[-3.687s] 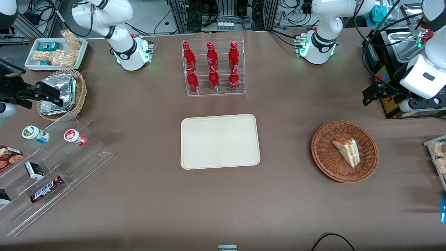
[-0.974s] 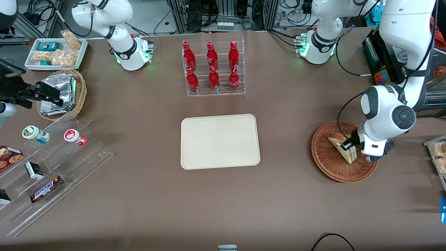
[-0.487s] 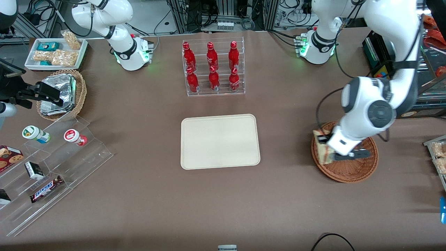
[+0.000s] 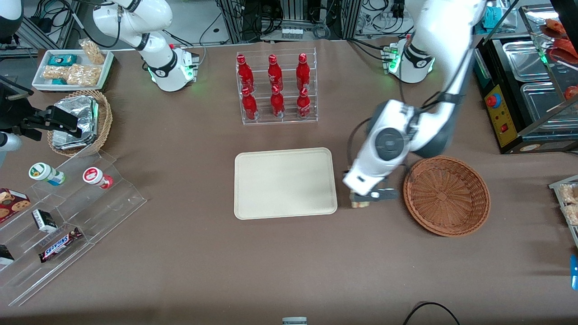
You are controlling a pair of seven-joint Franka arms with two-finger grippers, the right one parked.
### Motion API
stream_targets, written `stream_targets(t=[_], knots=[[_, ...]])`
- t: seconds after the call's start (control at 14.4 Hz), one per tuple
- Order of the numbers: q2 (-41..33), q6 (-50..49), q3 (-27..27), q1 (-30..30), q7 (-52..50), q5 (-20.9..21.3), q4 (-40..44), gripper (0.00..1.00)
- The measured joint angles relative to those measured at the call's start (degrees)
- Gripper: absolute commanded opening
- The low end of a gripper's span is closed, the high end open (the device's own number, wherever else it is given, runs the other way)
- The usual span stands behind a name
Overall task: Place sandwich from basket to tray
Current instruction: 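Lift the sandwich and carry it over the cream tray, then lower the sandwich onto the tray and open the left gripper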
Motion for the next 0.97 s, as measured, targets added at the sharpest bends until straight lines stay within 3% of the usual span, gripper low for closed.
stream_targets(t=[0.56, 0.97], knots=[[14.0, 0.0, 0.1, -12.1, -15.0, -2.0, 16.9, 0.0], [20.9, 0.0, 0.1, -15.1, -16.1, -2.0, 23.7, 0.01]])
